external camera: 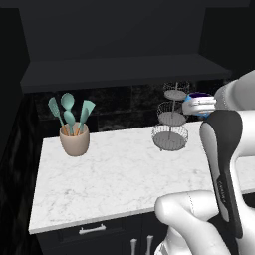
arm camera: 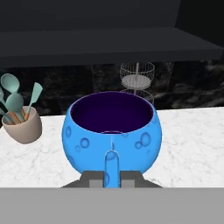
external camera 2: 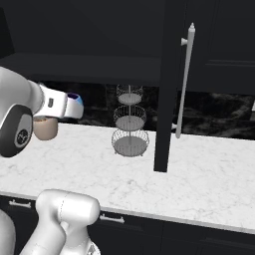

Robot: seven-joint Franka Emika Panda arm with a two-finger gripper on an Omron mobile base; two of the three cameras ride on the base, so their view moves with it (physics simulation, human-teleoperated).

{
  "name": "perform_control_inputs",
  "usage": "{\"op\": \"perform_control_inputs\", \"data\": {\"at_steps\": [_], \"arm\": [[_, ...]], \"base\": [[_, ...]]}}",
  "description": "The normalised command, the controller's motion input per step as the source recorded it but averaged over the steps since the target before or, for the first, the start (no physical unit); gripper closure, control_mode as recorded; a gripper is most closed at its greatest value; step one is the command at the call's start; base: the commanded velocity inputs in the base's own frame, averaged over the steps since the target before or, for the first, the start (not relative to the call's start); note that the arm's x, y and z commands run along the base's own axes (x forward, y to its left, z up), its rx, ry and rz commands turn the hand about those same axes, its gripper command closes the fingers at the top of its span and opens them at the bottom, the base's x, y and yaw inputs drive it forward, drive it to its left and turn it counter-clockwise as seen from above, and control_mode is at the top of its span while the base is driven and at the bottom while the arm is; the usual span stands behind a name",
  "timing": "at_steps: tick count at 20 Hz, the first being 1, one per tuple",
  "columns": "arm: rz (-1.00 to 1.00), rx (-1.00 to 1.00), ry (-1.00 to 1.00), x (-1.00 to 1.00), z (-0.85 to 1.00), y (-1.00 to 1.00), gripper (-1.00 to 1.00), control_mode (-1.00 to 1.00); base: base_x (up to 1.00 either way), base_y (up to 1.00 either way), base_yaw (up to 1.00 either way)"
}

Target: Gather all objects into one cabinet and sort the glasses and bowls to opposite sides.

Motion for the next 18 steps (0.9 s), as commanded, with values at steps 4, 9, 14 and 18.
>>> {"op": "perform_control_inputs", "data": {"at_steps": [4, 9, 14, 18], "arm": [[0.0, 0.0, 0.0, -0.17, 0.0, 0.0, 1.0, -1.0], [0.0, 0.0, 0.0, -0.19, -0.04, 0.0, 1.0, -1.0], [0.0, 0.0, 0.0, -0.09, -0.05, 0.0, 1.0, 1.0], [0.0, 0.0, 0.0, 0.0, 0.0, 0.0, 1.0, 1.0]], "base": [[0.0, 0.0, 0.0], [0.0, 0.0, 0.0], [-0.12, 0.0, 0.0], [-0.91, -0.24, 0.0]]}}
